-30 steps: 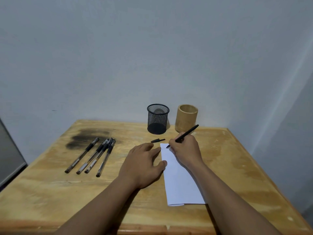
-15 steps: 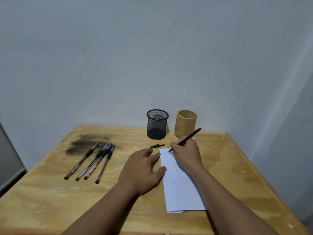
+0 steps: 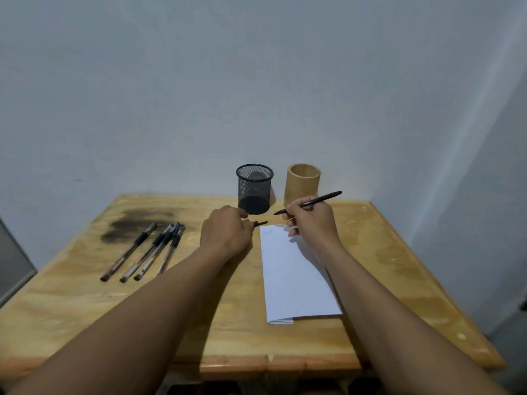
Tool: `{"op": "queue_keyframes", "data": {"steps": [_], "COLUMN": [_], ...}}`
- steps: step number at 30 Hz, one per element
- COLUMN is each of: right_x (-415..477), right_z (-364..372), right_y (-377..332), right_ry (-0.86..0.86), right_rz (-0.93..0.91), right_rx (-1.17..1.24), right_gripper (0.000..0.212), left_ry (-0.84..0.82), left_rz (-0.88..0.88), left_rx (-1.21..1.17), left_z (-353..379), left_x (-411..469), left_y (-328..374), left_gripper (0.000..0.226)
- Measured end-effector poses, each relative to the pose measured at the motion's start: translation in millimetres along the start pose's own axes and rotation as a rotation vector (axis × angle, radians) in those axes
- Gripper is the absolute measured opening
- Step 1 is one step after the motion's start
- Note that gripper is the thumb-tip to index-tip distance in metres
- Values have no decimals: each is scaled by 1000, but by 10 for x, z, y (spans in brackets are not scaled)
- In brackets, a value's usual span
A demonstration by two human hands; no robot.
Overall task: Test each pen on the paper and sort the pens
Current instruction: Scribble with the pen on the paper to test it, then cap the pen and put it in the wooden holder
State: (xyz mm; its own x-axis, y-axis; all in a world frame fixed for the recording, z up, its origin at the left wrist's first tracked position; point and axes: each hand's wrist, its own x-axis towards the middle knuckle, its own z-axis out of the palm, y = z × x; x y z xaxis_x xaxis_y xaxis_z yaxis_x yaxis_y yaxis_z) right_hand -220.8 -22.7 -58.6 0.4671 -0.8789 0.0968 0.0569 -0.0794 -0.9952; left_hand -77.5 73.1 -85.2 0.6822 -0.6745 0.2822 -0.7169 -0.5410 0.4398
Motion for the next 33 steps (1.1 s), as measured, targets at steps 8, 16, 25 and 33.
{"op": "queue_keyframes", "data": {"steps": [8, 16, 25, 33], "right_x": [-7, -15, -68, -109], "right_z": [-100, -165, -342, -315], "right_y": [-1, -113, -282, -317], "right_ry": [-15, -67, -91, -168], "right_rz": [15, 72, 59, 102], "right_rx": [62, 221, 270, 303], "right_gripper": [5, 9, 1, 7], "left_ry": [83, 38, 15, -125], "left_rz": [19, 132, 69, -1], "left_rx": [-207, -452, -702, -973], "left_z": [-27, -325, -416, -472], "left_x": [-51, -103, -155, -199], "left_y": [34, 260, 364, 505], "left_gripper": [16, 10, 17, 9]}}
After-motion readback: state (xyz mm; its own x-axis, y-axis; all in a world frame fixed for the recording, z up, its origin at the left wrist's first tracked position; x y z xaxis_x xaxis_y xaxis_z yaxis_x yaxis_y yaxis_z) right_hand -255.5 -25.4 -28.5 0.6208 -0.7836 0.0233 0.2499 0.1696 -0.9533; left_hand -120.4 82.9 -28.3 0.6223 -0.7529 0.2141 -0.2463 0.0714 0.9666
